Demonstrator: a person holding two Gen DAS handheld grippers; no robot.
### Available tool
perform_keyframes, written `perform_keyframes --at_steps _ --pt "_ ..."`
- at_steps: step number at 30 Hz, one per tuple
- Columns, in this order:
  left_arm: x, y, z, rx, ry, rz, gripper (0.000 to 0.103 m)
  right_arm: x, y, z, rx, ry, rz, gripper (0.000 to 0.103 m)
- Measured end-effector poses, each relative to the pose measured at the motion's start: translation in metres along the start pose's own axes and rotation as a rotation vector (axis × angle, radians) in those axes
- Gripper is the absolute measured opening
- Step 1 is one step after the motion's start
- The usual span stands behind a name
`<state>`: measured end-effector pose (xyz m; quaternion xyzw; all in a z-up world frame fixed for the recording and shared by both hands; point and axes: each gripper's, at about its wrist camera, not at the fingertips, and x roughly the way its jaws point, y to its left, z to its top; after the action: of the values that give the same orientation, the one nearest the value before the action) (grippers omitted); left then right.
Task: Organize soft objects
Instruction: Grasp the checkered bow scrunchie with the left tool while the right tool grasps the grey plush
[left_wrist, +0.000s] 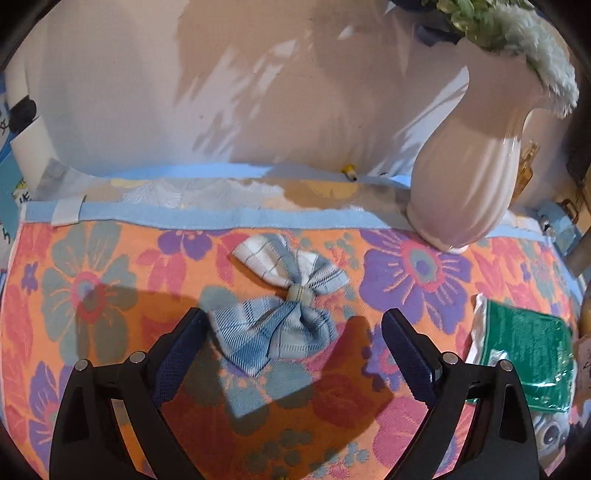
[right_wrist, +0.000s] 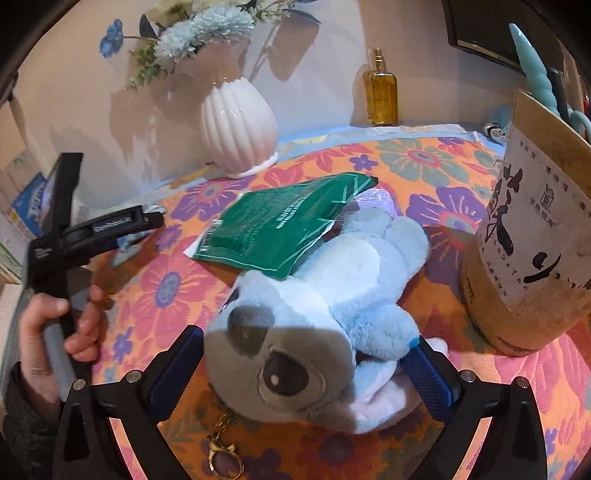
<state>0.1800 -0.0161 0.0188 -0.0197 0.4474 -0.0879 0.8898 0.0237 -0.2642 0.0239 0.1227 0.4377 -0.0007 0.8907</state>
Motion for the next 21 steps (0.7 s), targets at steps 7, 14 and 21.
perform_keyframes --at_steps 7,14,21 --pt "-0.003 -0.005 -0.002 0.029 -0.035 0.03 0.031 -0.001 0.0 -0.001 -0.008 -0.015 0.02 0.075" --pt "-0.023 -0.009 -0.016 0.025 -0.062 -0.011 0.019 -0.012 0.013 -0.009 -0.087 -0.038 0.045 0.061" --pt "-0.064 -0.023 -0.071 -0.005 -0.06 -0.088 0.019 -0.032 -0.014 -0.033 -0.032 0.035 0.225 0.061"
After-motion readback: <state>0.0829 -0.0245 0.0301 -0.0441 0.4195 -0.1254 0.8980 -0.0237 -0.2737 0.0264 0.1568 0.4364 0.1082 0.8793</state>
